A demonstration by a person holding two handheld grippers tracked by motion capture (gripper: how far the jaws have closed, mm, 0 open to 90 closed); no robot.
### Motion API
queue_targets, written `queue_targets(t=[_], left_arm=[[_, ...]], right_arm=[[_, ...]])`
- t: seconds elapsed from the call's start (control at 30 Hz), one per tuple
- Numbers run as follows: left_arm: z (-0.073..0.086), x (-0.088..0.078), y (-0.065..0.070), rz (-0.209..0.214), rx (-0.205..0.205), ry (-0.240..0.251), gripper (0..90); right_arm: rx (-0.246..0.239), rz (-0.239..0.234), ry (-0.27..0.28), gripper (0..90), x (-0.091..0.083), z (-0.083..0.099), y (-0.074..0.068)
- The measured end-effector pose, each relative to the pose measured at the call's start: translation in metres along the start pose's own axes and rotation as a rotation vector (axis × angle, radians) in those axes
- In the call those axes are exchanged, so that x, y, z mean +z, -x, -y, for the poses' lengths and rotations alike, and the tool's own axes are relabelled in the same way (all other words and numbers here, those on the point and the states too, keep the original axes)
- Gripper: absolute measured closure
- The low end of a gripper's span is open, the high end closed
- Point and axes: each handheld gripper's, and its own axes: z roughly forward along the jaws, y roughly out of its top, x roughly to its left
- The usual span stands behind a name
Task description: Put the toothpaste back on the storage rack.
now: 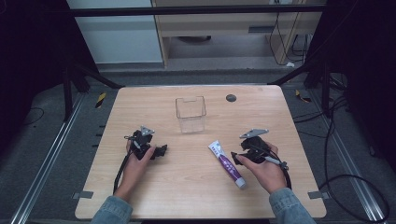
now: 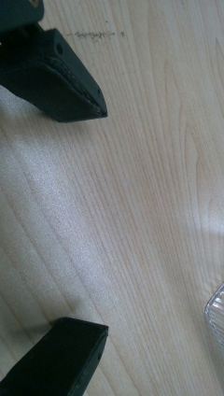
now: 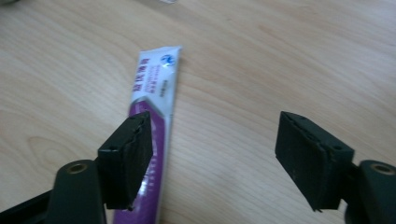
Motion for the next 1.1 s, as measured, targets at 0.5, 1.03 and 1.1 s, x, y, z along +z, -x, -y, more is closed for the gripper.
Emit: queue_targets(t=[0.5,1.03,1.1], left_arm=[[0.0,0.0,0.0,-0.004,-0.003,0.0,0.0],[-0.001,0.001,0.0,-0.003,-0.002,0.0,0.0],[-0.001,0.001,0.0,-0.003,-0.002,-0.001,0.0]], right_arm=[[-0.037,-0.075,-0.085,38.5,0.027,-0.012,-0.023],[-0.044,-0.069,-0.135,36.4,0.048,-0.017,-0.033],[-0.041,-0.068,-0.138,35.5,0.049,-0.017,-0.033]])
